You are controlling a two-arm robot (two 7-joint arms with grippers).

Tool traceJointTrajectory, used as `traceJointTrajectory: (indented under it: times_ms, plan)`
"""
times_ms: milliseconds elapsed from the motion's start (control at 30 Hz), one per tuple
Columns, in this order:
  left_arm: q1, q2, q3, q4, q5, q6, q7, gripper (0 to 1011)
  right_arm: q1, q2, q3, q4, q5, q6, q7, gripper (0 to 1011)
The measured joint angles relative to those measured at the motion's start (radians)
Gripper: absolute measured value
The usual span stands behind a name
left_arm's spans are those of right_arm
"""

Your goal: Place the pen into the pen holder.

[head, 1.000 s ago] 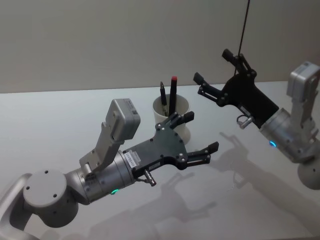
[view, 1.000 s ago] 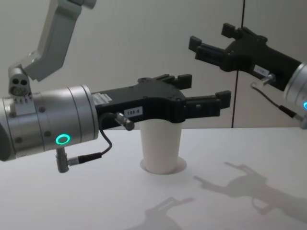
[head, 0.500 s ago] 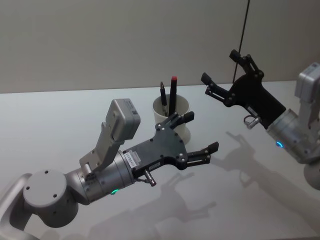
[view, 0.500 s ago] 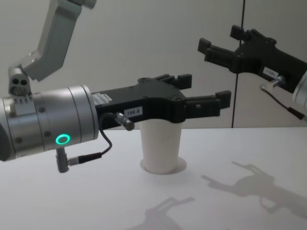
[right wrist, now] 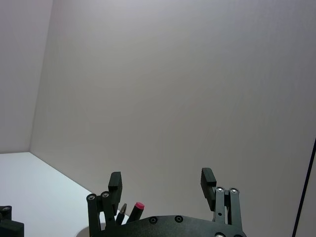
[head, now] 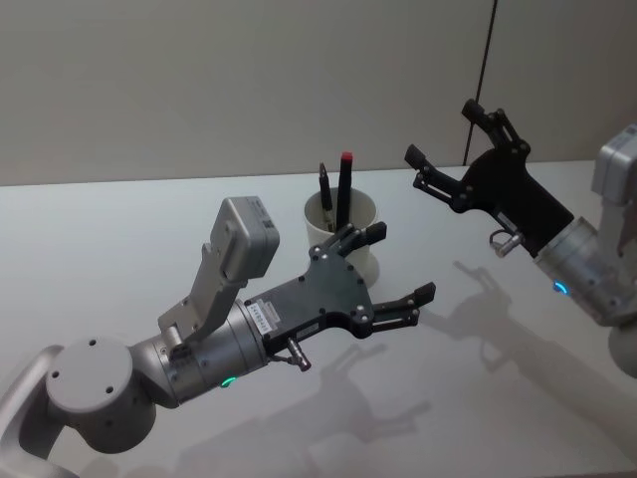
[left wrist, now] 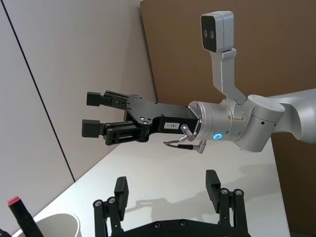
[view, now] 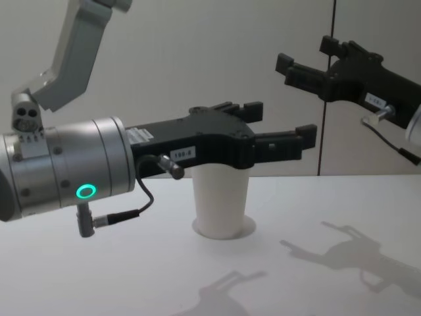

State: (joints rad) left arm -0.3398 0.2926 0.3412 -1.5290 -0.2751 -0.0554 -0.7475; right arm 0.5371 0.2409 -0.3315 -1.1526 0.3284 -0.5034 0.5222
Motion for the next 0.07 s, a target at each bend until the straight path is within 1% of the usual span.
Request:
traceJointTrajectory:
  times_ms: [67]
  plan:
    - [0.0, 0.0, 0.0, 0.0, 0.0, 0.0, 0.0, 1003, 0.0, 0.0, 0.0, 0.0, 0.0, 0.0, 0.0, 1001]
